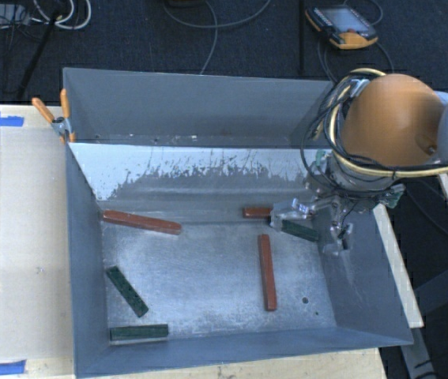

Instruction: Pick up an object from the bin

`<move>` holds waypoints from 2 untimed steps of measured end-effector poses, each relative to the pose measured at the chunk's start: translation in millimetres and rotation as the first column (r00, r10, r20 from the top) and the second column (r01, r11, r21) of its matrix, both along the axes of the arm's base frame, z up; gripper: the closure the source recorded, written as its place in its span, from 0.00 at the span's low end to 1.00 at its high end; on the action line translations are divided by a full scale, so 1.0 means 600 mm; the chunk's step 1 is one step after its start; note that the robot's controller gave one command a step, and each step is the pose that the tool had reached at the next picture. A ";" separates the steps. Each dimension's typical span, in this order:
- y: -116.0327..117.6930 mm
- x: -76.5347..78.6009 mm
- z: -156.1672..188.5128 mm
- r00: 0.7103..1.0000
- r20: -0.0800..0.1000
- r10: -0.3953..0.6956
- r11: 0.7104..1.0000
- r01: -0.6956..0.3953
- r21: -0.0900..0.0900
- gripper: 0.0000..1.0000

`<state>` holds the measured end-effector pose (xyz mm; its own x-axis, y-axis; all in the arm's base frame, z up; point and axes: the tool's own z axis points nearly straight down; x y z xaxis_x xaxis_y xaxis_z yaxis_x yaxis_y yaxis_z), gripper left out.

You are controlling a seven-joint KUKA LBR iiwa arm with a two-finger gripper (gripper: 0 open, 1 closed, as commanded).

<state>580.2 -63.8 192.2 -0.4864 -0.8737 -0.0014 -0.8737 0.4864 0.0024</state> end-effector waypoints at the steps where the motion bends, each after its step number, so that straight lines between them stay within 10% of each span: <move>1: -0.021 -0.120 -0.087 0.997 -0.007 0.081 0.997 -0.081 0.000 0.00; 2: 0.161 -0.123 -0.209 0.977 -0.005 0.213 0.977 -0.213 0.004 0.00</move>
Offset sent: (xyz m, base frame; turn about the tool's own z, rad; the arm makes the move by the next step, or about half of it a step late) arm -0.0692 -0.0131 -0.0491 -0.0839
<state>506.5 32.7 66.7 -0.2895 -0.9572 -0.0028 -0.9571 0.2895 0.0091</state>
